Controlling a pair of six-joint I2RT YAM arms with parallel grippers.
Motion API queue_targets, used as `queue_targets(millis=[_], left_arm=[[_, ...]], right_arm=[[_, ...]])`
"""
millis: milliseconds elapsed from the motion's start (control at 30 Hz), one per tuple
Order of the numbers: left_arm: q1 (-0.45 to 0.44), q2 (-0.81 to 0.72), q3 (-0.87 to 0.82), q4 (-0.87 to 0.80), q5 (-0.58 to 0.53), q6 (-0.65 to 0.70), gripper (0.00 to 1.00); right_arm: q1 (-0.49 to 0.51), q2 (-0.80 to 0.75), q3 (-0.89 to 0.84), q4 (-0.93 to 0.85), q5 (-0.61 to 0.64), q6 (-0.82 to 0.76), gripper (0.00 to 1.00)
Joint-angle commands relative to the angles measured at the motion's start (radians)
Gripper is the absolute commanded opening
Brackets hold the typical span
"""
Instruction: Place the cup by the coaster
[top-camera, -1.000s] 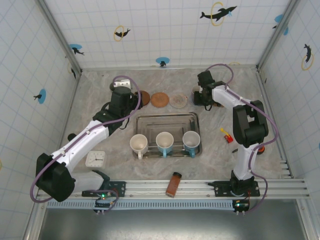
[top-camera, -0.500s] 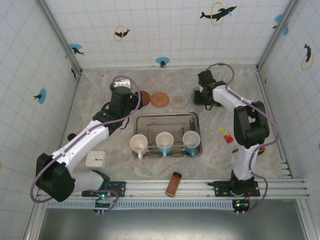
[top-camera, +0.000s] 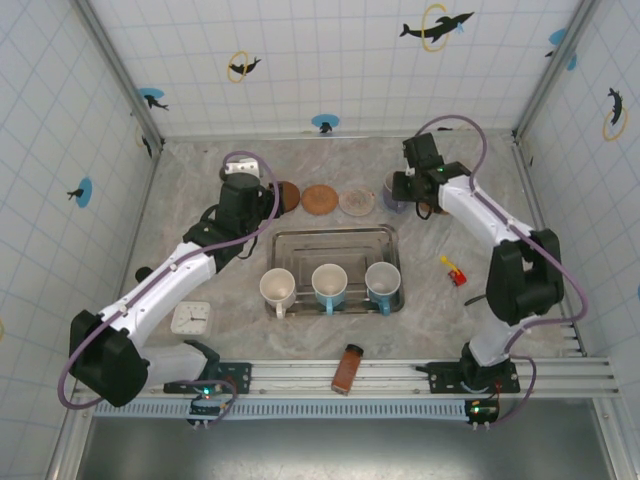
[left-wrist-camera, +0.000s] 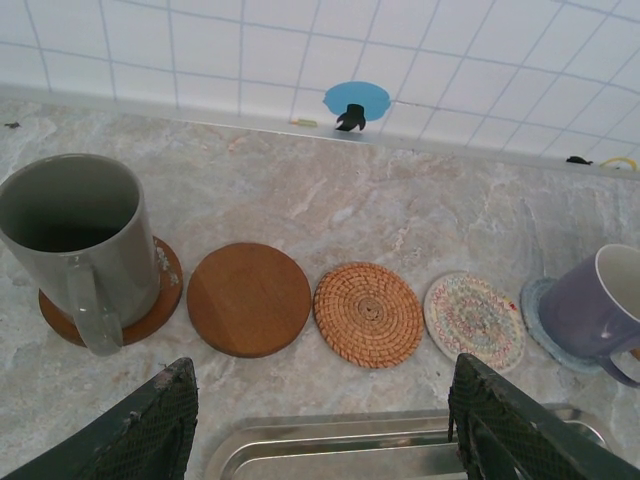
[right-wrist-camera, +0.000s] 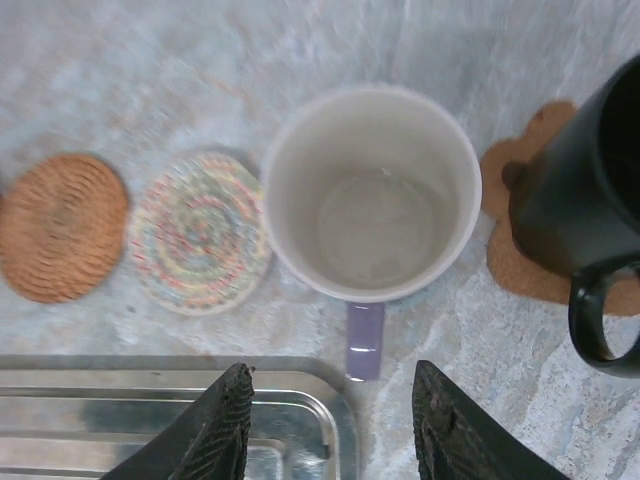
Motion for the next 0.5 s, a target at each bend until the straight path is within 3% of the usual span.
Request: queue_targets(millis=[0, 233, 467], left_arm=[[0.003, -0.019, 0.005, -0.009, -0.010, 0.007, 0.67], [0.003, -0.019, 0.017, -0.051, -0.029, -0.002, 0.67], [0.002, -0.028, 0.054, -0.107, 0.029, -0.022, 0.66]], right_arm=[[0.038, -0.107, -0.019, 0.058, 0.052, 0.025, 0.47], [0.104, -0.246, -0.068, 0.210, 0.115, 0.087, 0.49], [0.157, -0.380, -0.292, 0.522, 0.137, 0.198, 0.51]])
